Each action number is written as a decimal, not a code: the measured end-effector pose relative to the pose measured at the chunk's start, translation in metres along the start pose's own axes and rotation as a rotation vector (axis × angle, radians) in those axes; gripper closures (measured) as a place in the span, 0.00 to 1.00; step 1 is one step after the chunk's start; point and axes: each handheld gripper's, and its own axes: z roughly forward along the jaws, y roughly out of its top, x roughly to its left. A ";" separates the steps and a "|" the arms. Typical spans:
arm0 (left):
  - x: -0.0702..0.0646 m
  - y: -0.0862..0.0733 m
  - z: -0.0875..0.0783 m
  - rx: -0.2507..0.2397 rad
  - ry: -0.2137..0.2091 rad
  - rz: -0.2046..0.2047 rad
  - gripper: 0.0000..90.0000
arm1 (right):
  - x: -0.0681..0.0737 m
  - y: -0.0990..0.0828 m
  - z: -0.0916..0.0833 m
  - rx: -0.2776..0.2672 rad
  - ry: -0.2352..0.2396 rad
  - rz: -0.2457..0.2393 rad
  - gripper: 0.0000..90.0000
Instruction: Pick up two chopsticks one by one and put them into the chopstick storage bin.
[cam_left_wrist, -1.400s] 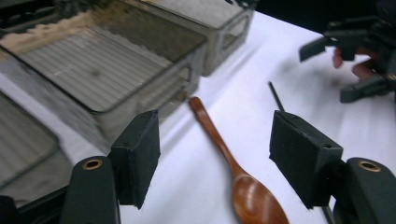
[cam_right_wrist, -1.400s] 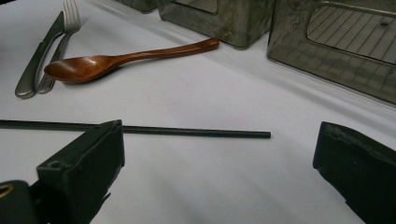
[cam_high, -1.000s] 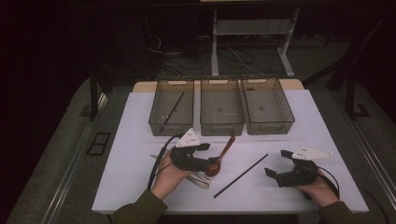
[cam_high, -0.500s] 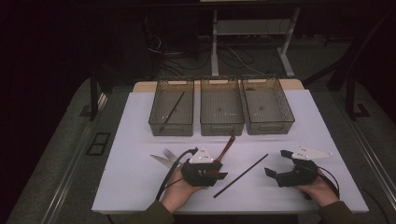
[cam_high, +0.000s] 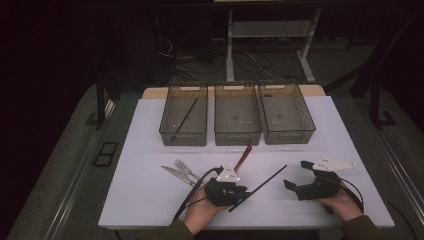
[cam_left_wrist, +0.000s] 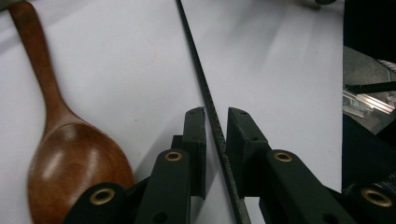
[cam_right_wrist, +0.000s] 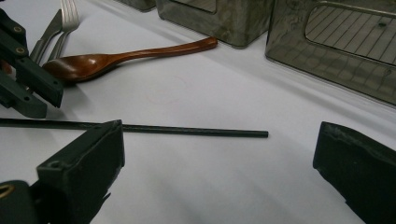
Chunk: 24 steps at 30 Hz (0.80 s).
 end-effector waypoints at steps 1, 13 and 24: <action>-0.001 0.000 0.001 0.001 -0.002 -0.003 0.85 | 0.000 0.000 0.000 0.000 -0.001 -0.001 0.02; -0.004 -0.002 0.008 0.023 0.007 0.014 0.89 | -0.001 0.000 0.000 -0.001 -0.002 -0.002 0.02; -0.001 -0.001 0.006 0.037 0.058 0.032 0.94 | -0.001 0.000 -0.001 -0.003 -0.002 -0.003 0.02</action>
